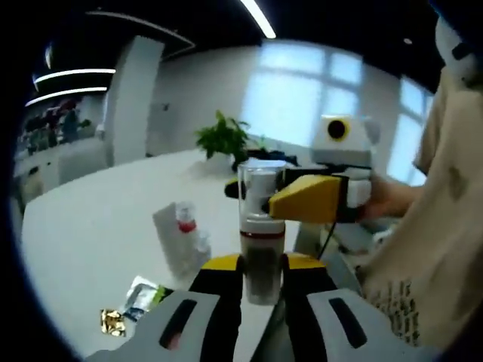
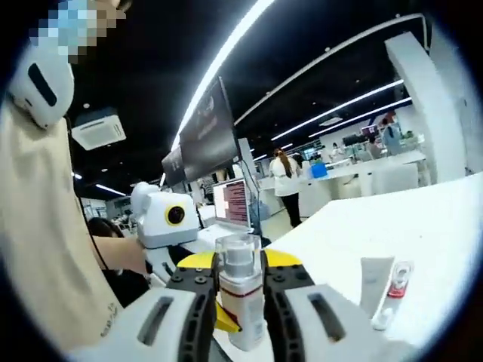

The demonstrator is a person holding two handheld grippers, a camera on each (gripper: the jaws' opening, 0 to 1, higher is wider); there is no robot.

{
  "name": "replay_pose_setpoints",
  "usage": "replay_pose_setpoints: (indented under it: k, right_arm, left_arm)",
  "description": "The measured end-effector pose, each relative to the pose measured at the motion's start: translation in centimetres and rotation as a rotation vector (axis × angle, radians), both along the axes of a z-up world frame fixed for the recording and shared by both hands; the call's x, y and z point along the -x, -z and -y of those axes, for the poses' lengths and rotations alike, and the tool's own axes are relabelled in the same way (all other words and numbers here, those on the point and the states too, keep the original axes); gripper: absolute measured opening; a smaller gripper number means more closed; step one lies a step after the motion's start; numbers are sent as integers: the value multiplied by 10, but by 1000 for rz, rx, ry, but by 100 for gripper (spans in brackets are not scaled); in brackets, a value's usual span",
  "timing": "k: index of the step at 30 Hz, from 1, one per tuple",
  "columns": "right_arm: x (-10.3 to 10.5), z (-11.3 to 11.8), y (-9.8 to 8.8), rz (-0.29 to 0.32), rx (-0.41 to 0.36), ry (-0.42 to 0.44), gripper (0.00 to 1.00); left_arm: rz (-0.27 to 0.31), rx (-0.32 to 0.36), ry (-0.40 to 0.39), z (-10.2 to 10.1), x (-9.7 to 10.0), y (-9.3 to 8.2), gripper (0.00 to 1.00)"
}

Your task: Arrange the skincare products in the storage area until every visible bottle or jar stands upright without overlapping.

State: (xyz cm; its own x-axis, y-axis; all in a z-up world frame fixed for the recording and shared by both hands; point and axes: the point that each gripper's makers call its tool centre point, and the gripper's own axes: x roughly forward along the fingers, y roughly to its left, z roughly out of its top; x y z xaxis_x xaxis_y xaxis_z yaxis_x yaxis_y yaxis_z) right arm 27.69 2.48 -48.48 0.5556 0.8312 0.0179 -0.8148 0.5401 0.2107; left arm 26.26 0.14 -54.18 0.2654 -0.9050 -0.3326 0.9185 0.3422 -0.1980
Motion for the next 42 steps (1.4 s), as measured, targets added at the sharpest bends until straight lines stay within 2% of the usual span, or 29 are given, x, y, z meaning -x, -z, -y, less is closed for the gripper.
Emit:
replay_pose_setpoints:
  k: [4,8,13,14,17,20,22,31,34,42]
  right_arm:
    - [2,-1,12,13,61,5,21]
    - [3,1,17,42,104,-22,21]
    - [5,0,26,98,202,-74,21]
    - [5,-1,32,107,239,-87,21]
    - [5,-3,45,113,290,-101,21]
    - [3,0,68,81,344,-106,21]
    - [2,3,83,52,365,-107,21]
    - [-5,10,129,-45,412,-81,21]
    - [-9,12,145,-64,433,-76,21]
    - [-13,14,175,-111,479,-62,22]
  left_arm:
    - [47,-80,21,-1,0,13,17]
    - [59,-112,41,2,-1,18,17]
    - [97,-178,86,6,-3,25,17]
    - [110,-208,99,7,-3,30,17]
    - [124,-274,117,7,-5,45,17]
    - [155,-353,138,6,-8,68,17]
    - [146,-370,148,8,-9,82,16]
    - [97,-393,180,13,-14,128,16]
    - [79,-397,188,14,-15,139,16]
    - [70,-421,186,17,-20,170,17]
